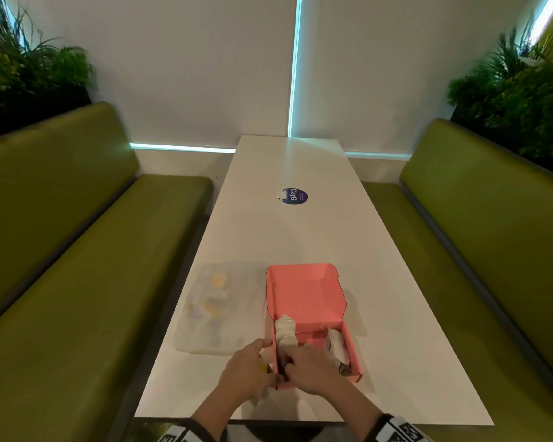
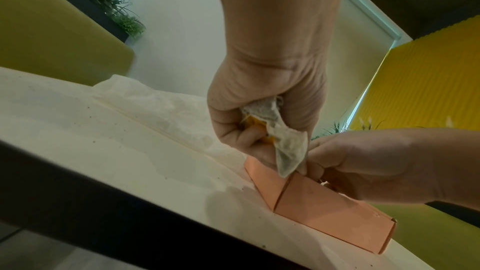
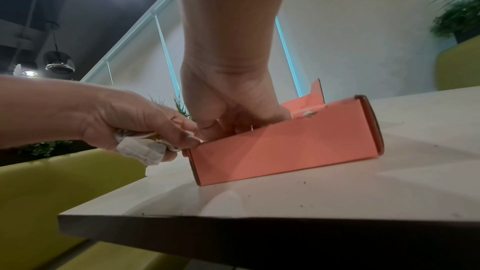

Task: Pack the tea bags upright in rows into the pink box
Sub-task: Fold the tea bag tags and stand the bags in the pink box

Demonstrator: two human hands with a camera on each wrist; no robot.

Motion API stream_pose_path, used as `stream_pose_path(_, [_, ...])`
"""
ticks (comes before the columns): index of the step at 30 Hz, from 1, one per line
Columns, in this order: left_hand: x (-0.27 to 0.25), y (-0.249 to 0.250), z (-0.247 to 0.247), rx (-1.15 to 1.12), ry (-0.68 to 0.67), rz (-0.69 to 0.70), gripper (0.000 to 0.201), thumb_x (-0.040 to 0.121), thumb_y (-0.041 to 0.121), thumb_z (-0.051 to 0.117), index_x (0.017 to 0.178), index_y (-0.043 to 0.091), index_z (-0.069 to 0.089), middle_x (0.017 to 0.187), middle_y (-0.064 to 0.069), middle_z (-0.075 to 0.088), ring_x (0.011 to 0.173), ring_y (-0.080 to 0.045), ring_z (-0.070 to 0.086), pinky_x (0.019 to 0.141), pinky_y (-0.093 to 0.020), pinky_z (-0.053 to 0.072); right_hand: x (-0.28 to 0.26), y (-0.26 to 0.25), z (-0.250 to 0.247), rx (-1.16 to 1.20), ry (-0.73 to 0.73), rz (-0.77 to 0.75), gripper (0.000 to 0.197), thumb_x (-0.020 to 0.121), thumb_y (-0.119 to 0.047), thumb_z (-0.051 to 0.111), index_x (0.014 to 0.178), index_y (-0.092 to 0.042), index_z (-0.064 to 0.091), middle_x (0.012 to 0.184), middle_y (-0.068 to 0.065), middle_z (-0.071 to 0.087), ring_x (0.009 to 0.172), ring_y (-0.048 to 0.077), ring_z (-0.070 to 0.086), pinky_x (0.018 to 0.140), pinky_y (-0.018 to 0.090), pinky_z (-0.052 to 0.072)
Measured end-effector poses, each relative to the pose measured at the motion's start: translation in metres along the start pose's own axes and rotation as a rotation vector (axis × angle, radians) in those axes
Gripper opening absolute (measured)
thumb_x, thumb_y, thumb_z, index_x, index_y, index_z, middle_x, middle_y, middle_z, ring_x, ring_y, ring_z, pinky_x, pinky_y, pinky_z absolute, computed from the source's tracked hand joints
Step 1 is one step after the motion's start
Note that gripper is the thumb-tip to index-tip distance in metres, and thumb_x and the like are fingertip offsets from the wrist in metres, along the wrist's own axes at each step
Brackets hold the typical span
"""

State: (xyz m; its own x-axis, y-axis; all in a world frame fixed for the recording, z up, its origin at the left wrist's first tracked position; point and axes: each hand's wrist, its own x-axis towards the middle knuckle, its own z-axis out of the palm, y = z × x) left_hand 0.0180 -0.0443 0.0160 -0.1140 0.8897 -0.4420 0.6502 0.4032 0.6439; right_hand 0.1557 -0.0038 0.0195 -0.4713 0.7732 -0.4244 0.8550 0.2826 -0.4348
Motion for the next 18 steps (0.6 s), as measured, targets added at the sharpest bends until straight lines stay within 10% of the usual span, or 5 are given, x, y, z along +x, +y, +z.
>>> stream_pose_path(7, [-0.002, 0.003, -0.001, 0.016, -0.013, 0.0, 0.072, 0.077, 0.028, 0.074, 0.138, 0.028, 0.037, 0.128, -0.001, 0.056, 0.112, -0.018, 0.055, 0.098, -0.03, 0.045, 0.002, -0.007, -0.001, -0.076, 0.049, -0.006, 0.03, 0.092, -0.017, 0.039, 0.121, -0.018, 0.048, 0.115, 0.008, 0.059, 0.095, 0.023, 0.057, 0.081, 0.034, 0.045])
stream_pose_path(12, [-0.002, 0.0, -0.001, -0.016, -0.012, 0.003, 0.07, 0.076, 0.03, 0.075, 0.136, 0.028, 0.04, 0.1, 0.008, 0.06, 0.092, -0.011, 0.056, 0.081, -0.02, 0.047, 0.003, 0.002, -0.007, 0.115, 0.182, -0.004, 0.015, 0.09, -0.015, 0.045, 0.087, -0.02, 0.059, 0.084, -0.002, 0.062, 0.084, 0.016, 0.06, 0.085, 0.033, 0.051])
stream_pose_path(15, [-0.004, -0.001, -0.002, -0.029, -0.007, -0.002, 0.068, 0.076, 0.032, 0.075, 0.135, 0.029, 0.04, 0.102, 0.005, 0.062, 0.091, -0.008, 0.054, 0.079, -0.02, 0.045, 0.005, 0.021, -0.022, -0.024, 0.451, 0.118, 0.019, 0.09, -0.021, 0.046, 0.101, -0.021, 0.062, 0.103, -0.004, 0.061, 0.099, 0.016, 0.056, 0.088, 0.029, 0.039])
stream_pose_path(18, [-0.006, 0.0, -0.003, -0.023, -0.005, -0.008, 0.067, 0.077, 0.034, 0.074, 0.135, 0.03, 0.04, 0.106, 0.004, 0.06, 0.093, -0.01, 0.054, 0.082, -0.022, 0.044, 0.006, 0.034, -0.023, -0.242, 0.384, 0.205, 0.027, 0.092, -0.038, 0.046, 0.114, -0.029, 0.058, 0.12, -0.001, 0.048, 0.118, 0.021, 0.044, 0.091, 0.036, 0.031])
